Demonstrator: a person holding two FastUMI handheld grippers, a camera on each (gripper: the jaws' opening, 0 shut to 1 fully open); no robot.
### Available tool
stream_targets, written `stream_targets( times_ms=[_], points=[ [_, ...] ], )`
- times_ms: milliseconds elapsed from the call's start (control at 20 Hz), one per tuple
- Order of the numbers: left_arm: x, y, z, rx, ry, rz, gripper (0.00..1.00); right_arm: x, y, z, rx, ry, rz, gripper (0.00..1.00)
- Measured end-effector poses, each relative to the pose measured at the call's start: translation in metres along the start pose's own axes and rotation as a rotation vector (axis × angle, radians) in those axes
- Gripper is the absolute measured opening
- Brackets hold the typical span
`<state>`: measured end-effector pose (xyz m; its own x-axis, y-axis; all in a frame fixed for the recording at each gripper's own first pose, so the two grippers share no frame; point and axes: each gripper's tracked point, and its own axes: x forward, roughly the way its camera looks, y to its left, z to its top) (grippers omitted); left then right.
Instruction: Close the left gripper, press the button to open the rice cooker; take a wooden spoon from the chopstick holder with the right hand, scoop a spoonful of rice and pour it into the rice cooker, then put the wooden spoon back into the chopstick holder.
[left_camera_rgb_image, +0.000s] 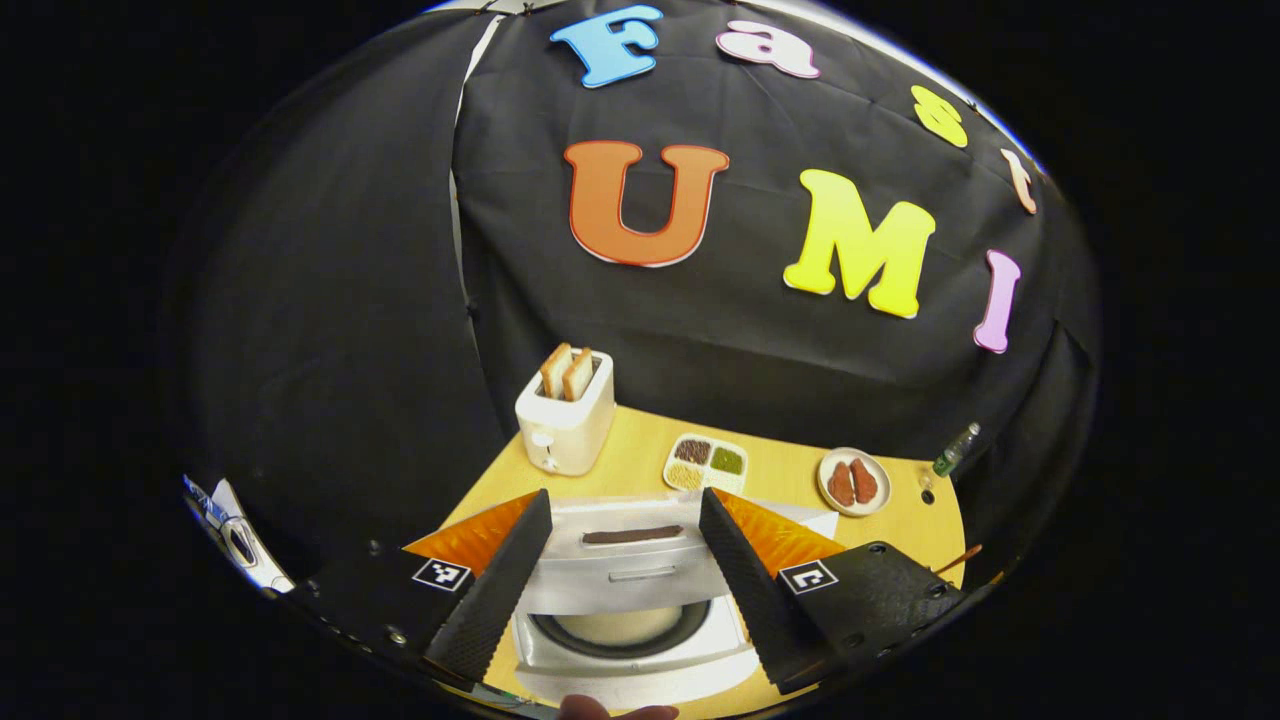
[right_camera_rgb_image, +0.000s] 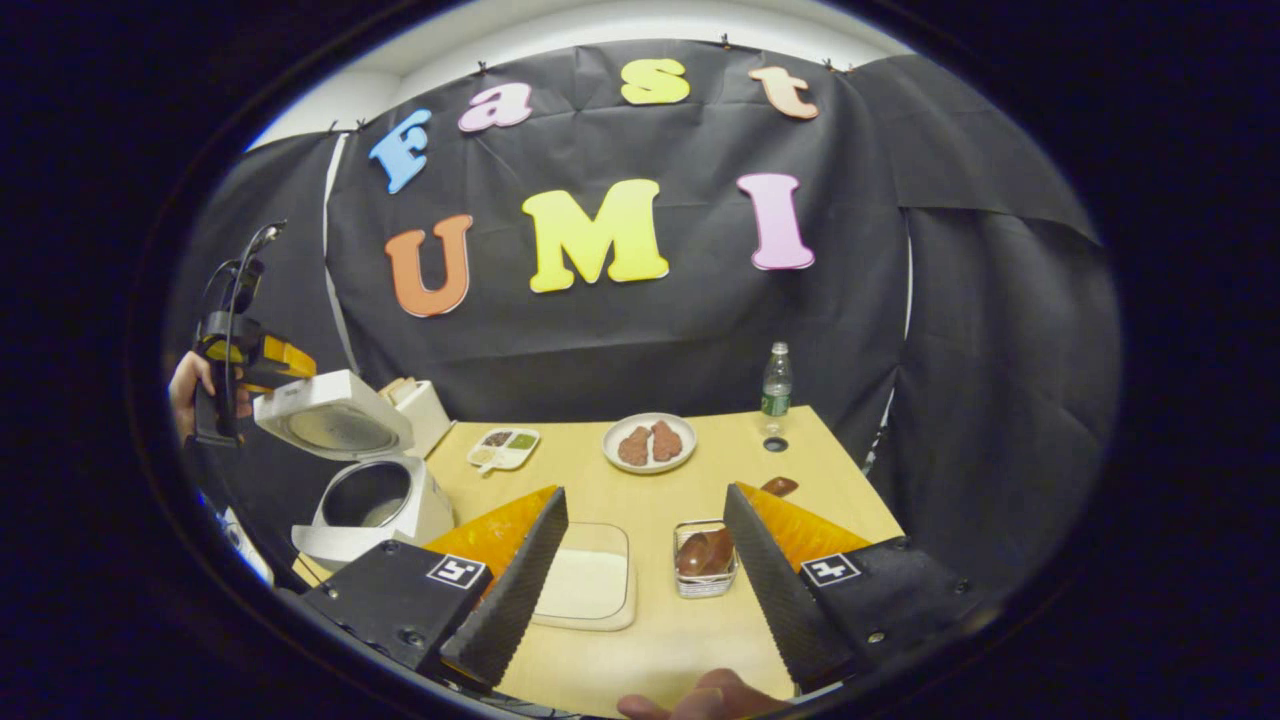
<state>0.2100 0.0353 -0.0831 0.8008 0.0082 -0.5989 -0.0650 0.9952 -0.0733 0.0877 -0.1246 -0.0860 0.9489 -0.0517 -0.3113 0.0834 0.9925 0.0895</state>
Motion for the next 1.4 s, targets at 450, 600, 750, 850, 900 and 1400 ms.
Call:
stream_targets(
  times_ms=[450,600,750,850,900,1400],
  points=[
    [0.003,-0.001,-0.129,-0.080,0.265,0.005,0.97,0.003,0.006,-0.021,0.004,0.049,0.050,0.99],
    [0.010,-0.001,-0.147,-0.098,0.321,0.021,0.97,0.008,-0.003,-0.023,0.017,0.058,0.047,0.99],
    [0.015,0.000,-0.156,-0.098,0.350,0.048,0.97,0.017,-0.009,-0.018,0.019,0.051,0.052,0.99],
    [0.018,0.000,-0.162,-0.102,0.374,0.072,0.97,0.025,-0.012,-0.015,0.018,0.050,0.066,1.00],
    [0.017,0.005,-0.166,-0.105,0.380,0.091,0.97,0.031,-0.013,-0.014,0.017,0.052,0.075,0.99],
    [0.020,0.002,-0.169,-0.058,0.350,0.148,0.99,0.084,-0.020,-0.014,0.016,0.114,0.211,0.99]
  ],
)
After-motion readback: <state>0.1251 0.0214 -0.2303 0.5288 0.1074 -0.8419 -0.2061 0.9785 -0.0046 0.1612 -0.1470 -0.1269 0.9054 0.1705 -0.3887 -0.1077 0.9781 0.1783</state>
